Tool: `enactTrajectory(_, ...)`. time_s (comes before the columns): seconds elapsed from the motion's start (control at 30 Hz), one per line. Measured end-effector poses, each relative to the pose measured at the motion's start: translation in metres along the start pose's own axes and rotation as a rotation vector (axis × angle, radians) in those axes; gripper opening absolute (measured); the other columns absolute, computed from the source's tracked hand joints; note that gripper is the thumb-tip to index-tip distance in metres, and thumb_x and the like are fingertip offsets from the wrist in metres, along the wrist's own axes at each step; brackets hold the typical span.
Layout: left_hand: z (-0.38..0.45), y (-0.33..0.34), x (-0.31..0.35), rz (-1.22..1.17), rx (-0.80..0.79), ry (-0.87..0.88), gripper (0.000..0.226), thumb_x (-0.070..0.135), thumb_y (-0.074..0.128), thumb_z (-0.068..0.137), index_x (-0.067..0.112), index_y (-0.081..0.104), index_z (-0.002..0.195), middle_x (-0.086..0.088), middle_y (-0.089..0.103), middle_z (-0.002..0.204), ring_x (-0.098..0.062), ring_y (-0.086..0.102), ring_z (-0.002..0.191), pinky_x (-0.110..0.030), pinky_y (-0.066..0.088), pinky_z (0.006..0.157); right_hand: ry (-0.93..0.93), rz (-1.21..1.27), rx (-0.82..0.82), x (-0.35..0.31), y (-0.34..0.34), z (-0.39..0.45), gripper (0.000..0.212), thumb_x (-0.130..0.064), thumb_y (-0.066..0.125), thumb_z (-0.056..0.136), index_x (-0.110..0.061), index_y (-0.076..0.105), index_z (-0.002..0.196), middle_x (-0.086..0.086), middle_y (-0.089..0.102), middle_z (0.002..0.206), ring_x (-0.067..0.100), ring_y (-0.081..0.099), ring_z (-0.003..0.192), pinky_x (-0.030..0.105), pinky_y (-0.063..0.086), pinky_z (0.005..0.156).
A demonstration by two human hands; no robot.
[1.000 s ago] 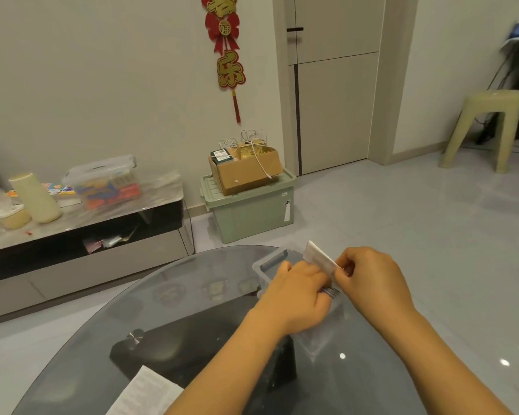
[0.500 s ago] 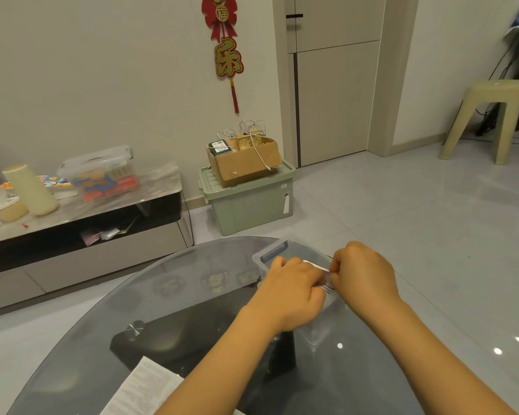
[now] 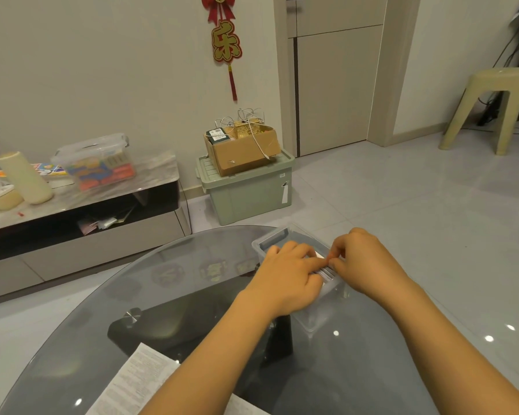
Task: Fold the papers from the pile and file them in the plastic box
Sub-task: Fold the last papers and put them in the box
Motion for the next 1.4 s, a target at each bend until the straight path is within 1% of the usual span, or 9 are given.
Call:
enactTrajectory(0.17, -0.003, -0.001, 0.0, -0.008, -0.007, -0.03, 0.064, 0.035, 0.017, 0.08, 0.032, 0.045, 0.138, 0.005, 0.039, 0.14, -0.012, 0.027, 0.129, -0.033, 0.016, 0.107, -0.028, 0.065, -0.005, 0.004, -0.003, -0.001, 0.013, -0.013, 0.054, 0.09, -0.013, 0.068, 0.089, -0.001, 0.048, 0.08, 0.015, 0.05, 0.07, 0.019, 0.033, 0.051)
enactTrajectory(0.3, -0.021, -0.007, 0.0, -0.081, 0.101, -0.053, 0.077, 0.044, 0.006, 0.074, 0.027, 0.042, 0.14, 0.006, 0.04, 0.141, -0.009, 0.026, 0.131, -0.028, 0.008, 0.109, -0.063, 0.095, 0.038, -0.001, -0.006, -0.009, 0.014, -0.018, 0.055, 0.089, -0.019, 0.068, 0.093, -0.002, 0.058, 0.087, 0.017, 0.056, 0.077, 0.027, 0.046, 0.068)
enactTrajectory(0.37, -0.039, -0.015, 0.006, -0.081, 0.142, -0.081, 0.071, 0.041, 0.009, 0.078, 0.027, 0.042, 0.14, 0.006, 0.038, 0.143, -0.008, 0.025, 0.134, -0.028, 0.005, 0.111, -0.121, 0.117, 0.064, -0.008, -0.008, -0.018, 0.012, -0.022, 0.057, 0.088, -0.022, 0.068, 0.094, -0.002, 0.058, 0.092, 0.016, 0.057, 0.08, 0.029, 0.048, 0.073)
enactTrajectory(0.6, -0.114, -0.028, 0.01, -0.081, 0.167, -0.208, 0.058, 0.033, 0.018, 0.086, 0.03, 0.04, 0.14, 0.011, 0.035, 0.143, -0.006, 0.024, 0.134, -0.029, 0.009, 0.114, -0.381, 0.133, -0.009, -0.044, 0.003, -0.058, 0.01, -0.032, 0.061, 0.087, -0.03, 0.065, 0.096, -0.012, 0.05, 0.09, 0.002, 0.047, 0.071, 0.023, 0.045, 0.073)
enactTrajectory(0.73, -0.161, -0.022, 0.011, -0.054, 0.078, -0.327, 0.044, 0.032, 0.029, 0.098, 0.028, 0.037, 0.142, 0.008, 0.035, 0.142, -0.009, 0.025, 0.132, -0.031, 0.014, 0.113, -0.503, 0.098, -0.137, -0.059, 0.022, -0.084, 0.012, -0.029, 0.063, 0.086, -0.028, 0.065, 0.098, -0.014, 0.046, 0.089, -0.003, 0.044, 0.071, 0.013, 0.035, 0.065)
enactTrajectory(0.93, -0.227, -0.001, 0.023, 0.063, -0.146, -0.533, 0.041, 0.04, 0.032, 0.098, 0.026, 0.042, 0.136, 0.001, 0.047, 0.129, -0.017, 0.046, 0.114, -0.031, 0.04, 0.097, -0.64, 0.003, -0.342, -0.065, 0.051, -0.119, 0.016, -0.036, 0.065, 0.083, -0.035, 0.066, 0.099, -0.012, 0.054, 0.099, 0.004, 0.054, 0.086, 0.03, 0.049, 0.082)
enactTrajectory(1.13, -0.259, 0.014, 0.033, 0.12, -0.326, -0.568, 0.045, 0.047, 0.033, 0.097, 0.022, 0.045, 0.132, -0.002, 0.051, 0.122, -0.018, 0.049, 0.108, -0.03, 0.041, 0.09, -0.751, -0.127, -0.506, -0.059, 0.074, -0.14, 0.025, -0.04, 0.065, 0.08, -0.037, 0.067, 0.105, -0.019, 0.056, 0.105, 0.001, 0.05, 0.098, 0.03, 0.047, 0.087)
enactTrajectory(1.27, -0.258, 0.02, 0.026, 0.047, -0.404, -0.497, 0.063, 0.057, 0.039, 0.092, 0.027, 0.025, 0.146, -0.001, 0.032, 0.146, -0.02, 0.038, 0.129, -0.038, 0.037, 0.105, -0.782, -0.153, -0.537, -0.055, 0.08, -0.144, 0.036, -0.046, 0.068, 0.078, -0.04, 0.062, 0.113, -0.019, 0.049, 0.119, 0.002, 0.04, 0.112, 0.026, 0.04, 0.097)
enactTrajectory(1.4, -0.253, 0.027, 0.003, -0.03, -0.374, -0.475, 0.077, 0.06, 0.045, 0.089, 0.036, 0.005, 0.15, 0.008, -0.007, 0.159, -0.017, 0.0, 0.146, -0.039, 0.011, 0.118, -0.789, -0.154, -0.544, -0.055, 0.08, -0.144, 0.051, -0.049, 0.072, 0.073, -0.042, 0.055, 0.121, -0.022, 0.04, 0.131, 0.0, 0.03, 0.119, 0.022, 0.033, 0.102)
Point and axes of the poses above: each hand's wrist, its own z-axis towards the middle knuckle, its own y-axis out of the palm, x = y × z, the point moved 3 cm from there along z, towards the middle knuckle
